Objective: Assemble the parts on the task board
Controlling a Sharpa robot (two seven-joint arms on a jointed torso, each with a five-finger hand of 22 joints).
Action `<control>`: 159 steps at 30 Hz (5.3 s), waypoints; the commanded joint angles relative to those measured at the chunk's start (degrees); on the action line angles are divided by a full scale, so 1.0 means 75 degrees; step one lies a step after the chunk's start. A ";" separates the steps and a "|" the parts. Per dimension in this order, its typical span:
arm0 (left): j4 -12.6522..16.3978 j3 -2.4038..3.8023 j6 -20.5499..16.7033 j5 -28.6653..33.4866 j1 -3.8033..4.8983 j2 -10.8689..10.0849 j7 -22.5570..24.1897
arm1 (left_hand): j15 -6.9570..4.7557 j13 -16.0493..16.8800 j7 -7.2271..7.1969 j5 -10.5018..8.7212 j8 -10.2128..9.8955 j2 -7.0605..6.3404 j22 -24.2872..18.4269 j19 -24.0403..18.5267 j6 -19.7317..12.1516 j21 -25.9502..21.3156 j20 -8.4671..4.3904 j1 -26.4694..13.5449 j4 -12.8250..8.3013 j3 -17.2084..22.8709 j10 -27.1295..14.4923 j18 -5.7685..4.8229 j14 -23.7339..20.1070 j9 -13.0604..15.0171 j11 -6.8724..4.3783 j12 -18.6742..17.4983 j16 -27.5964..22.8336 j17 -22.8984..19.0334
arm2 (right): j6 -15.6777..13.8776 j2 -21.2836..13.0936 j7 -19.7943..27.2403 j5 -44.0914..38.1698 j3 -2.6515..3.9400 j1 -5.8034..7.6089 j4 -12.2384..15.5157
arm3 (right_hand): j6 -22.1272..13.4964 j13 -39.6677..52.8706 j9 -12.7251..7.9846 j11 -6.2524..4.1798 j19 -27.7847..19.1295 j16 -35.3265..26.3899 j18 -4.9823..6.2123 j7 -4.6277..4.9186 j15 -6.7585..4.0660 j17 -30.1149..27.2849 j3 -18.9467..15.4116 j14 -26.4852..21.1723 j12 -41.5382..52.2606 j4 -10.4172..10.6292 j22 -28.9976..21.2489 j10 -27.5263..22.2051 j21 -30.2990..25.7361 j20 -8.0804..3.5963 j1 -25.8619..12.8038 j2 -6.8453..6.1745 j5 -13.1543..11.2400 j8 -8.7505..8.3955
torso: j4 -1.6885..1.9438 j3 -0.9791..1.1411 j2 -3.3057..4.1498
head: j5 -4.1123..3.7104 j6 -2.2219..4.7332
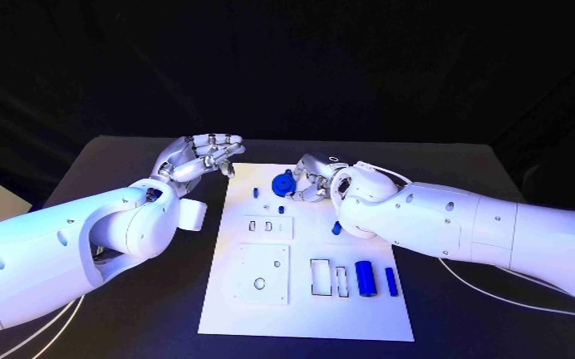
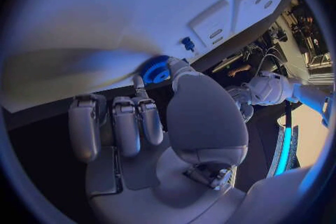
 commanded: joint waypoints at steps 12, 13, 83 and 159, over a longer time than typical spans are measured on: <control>-0.0009 0.0007 0.0013 -0.0001 0.0008 -0.0004 0.0035 | 0.0037 0.0017 0.0025 0.0019 -0.0009 0.0028 0.0037 -0.0089 -0.0054 0.0080 0.0011 -0.0015 -0.0044 0.0055 -0.0088 0.0109 -0.0056 0.0026 0.0009 0.0053 0.0081 -0.0027 | 0.0241 -0.0128 0.0223 0.0044 -0.0018 -0.0019 0.0156 | 0.0203 0.2009 0.0027 -0.0023 0.0340 0.0041 -0.0133 -0.0069 -0.0010 0.2011 0.0003 0.0824 0.0030 -0.0007 0.1318 0.0801 0.0032 0.0020 -0.0095 0.0078 -0.0015 0.0088 | -0.0004 0.0003 -0.0002 | 0.0003 0.0012; -0.0011 0.0007 0.0011 -0.0001 0.0008 -0.0006 0.0034 | 0.0037 0.0017 0.0025 0.0019 -0.0009 0.0028 0.0037 -0.0089 -0.0054 0.0080 0.0011 -0.0015 -0.0044 0.0055 -0.0088 0.0109 -0.0056 0.0026 0.0009 0.0053 0.0081 -0.0027 | 0.0222 -0.0152 0.0228 0.0042 -0.0018 -0.0019 0.0170 | 0.0216 0.2009 0.0029 -0.0027 0.0346 0.0041 -0.0135 -0.0074 -0.0015 0.2011 0.0003 0.0824 0.0030 -0.0007 0.1327 0.0801 0.0041 0.0017 -0.0097 0.0078 -0.0018 0.0093 | -0.0002 0.0002 -0.0001 | 0.0004 0.0011; -0.0214 0.0002 0.0149 0.0023 0.0000 0.0071 0.0063 | 0.0062 0.0047 0.0026 0.0016 0.0023 -0.0017 -0.0010 -0.0395 -0.0092 -0.0016 0.0052 -0.0110 -0.0087 0.0078 -0.0148 0.0112 -0.0401 0.0092 0.0020 0.0147 -0.0167 -0.0242 | -0.0043 -0.3372 0.3722 0.2966 0.0029 -0.0320 0.0539 | -0.0032 0.1715 -0.0078 0.0017 -0.0057 0.0041 0.0032 0.0001 0.0002 0.2011 0.0338 0.0824 -0.0279 -0.0396 0.0784 0.0510 -0.0721 0.0003 0.1716 -0.0426 -0.0211 -0.0201 | -0.0035 0.0064 -0.0034 | -0.0230 0.0012; -0.0321 0.0000 0.0103 0.0008 0.0000 0.0087 -0.0028 | 0.0061 0.0052 0.0036 0.0017 0.0027 0.0013 0.0010 -0.0356 -0.0113 0.0048 0.0054 -0.0103 -0.0118 0.0104 -0.0179 0.0115 -0.0268 0.0110 0.0025 0.0171 -0.0059 -0.0244 | -0.1403 -0.3108 0.1896 0.2913 0.0093 -0.0085 0.1393 | 0.0955 0.1981 0.0071 -0.0251 0.0237 0.0041 -0.0079 -0.0294 -0.0227 0.2011 0.2269 0.0824 0.0001 -0.0878 0.1233 0.0775 -0.0278 -0.0196 0.1729 0.0245 -0.0919 0.0340 | -0.0075 0.0030 -0.0127 | -0.0167 -0.0065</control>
